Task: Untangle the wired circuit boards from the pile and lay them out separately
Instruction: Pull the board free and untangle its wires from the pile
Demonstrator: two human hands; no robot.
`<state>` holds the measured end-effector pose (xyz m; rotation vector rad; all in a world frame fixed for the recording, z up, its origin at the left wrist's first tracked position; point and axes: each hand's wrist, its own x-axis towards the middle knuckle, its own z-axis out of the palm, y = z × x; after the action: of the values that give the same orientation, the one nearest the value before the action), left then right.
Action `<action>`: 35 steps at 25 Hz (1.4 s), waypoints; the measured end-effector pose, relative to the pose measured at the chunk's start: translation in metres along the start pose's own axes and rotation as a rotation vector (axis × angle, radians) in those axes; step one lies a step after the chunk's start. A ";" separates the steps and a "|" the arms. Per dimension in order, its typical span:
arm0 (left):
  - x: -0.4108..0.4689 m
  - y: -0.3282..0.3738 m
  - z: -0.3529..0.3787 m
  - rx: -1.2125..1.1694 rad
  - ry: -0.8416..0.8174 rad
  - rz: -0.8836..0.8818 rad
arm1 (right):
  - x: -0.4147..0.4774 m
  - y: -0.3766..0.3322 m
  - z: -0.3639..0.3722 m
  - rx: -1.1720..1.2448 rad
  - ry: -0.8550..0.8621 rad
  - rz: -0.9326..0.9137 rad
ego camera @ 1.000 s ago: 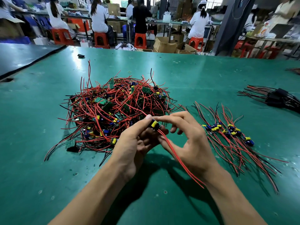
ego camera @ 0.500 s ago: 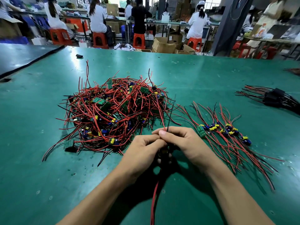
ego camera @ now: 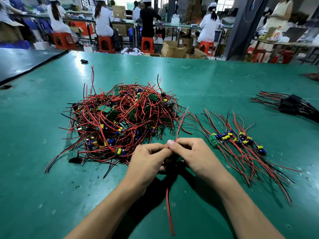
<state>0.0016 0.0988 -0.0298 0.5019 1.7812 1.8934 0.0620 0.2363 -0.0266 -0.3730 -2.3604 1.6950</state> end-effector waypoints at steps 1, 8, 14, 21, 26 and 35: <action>0.001 -0.001 0.000 -0.010 -0.010 -0.011 | 0.000 0.000 -0.002 0.028 -0.009 -0.012; 0.001 -0.002 0.000 -0.061 -0.104 -0.072 | -0.002 -0.001 -0.009 0.347 -0.209 0.098; 0.003 -0.002 0.003 0.050 -0.106 -0.075 | 0.004 0.006 -0.010 0.190 -0.038 0.061; 0.004 0.004 0.004 0.333 -0.198 -0.051 | 0.012 0.008 -0.017 0.317 0.346 0.092; 0.000 0.006 0.005 0.299 -0.266 -0.069 | 0.016 0.002 -0.027 0.646 0.494 0.165; -0.001 -0.004 0.003 0.218 -0.187 -0.054 | 0.007 -0.004 -0.024 0.567 0.269 0.169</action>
<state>0.0041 0.1007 -0.0335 0.6773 1.8642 1.5689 0.0628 0.2589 -0.0146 -0.6530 -1.6123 2.1328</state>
